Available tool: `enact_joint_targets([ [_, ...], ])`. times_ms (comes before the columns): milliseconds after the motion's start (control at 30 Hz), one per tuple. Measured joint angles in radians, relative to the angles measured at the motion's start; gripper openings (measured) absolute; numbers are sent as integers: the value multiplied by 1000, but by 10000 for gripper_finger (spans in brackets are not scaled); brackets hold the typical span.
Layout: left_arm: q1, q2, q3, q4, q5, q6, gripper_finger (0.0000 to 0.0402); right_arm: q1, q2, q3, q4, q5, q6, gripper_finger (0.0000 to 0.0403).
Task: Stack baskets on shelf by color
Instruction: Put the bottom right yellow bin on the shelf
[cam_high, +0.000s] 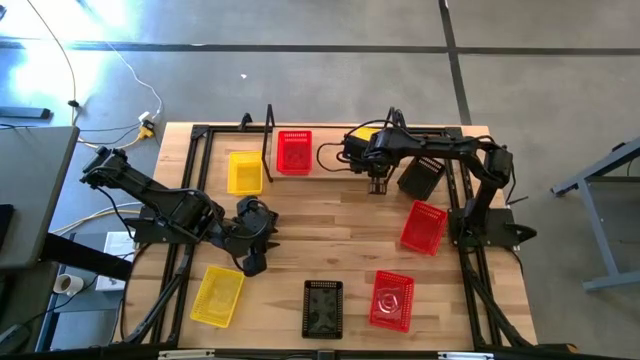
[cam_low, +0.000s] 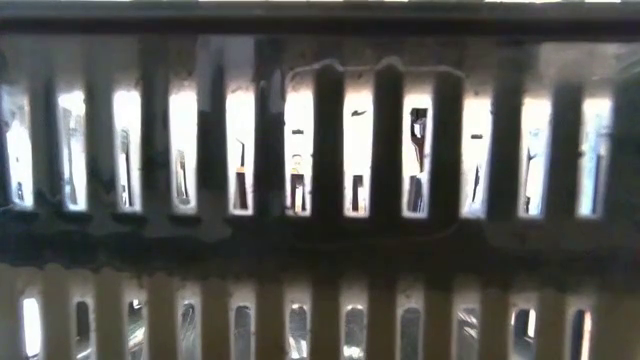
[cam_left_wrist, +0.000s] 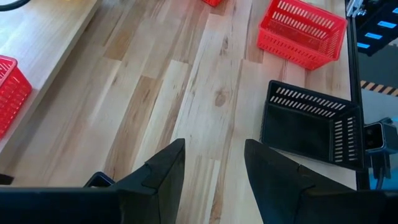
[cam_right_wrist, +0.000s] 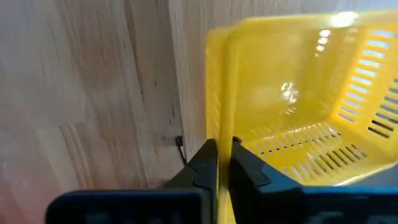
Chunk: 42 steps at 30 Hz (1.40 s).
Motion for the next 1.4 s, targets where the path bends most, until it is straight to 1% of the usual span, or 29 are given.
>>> enact_joint_targets([
  [167,0,0,0,0,0,0,156,0,0,0,8,3,-2,46],
  [300,0,0,0,0,0,0,156,0,0,2,14,4,1,56],
  [400,0,0,0,0,0,0,156,0,-2,4,5,3,4,57],
  [667,0,0,0,0,1,0,156,1,-6,5,-89,-44,132,58],
  [767,0,0,0,0,1,0,156,4,-6,5,-89,-52,173,58],
  [1000,0,0,0,1,7,-10,156,8,-13,5,-53,-51,200,58],
  [1167,0,0,0,1,48,-19,156,8,-13,5,-53,-71,218,58],
  [1400,0,0,0,0,48,-3,156,8,-13,5,-37,-87,226,58],
])
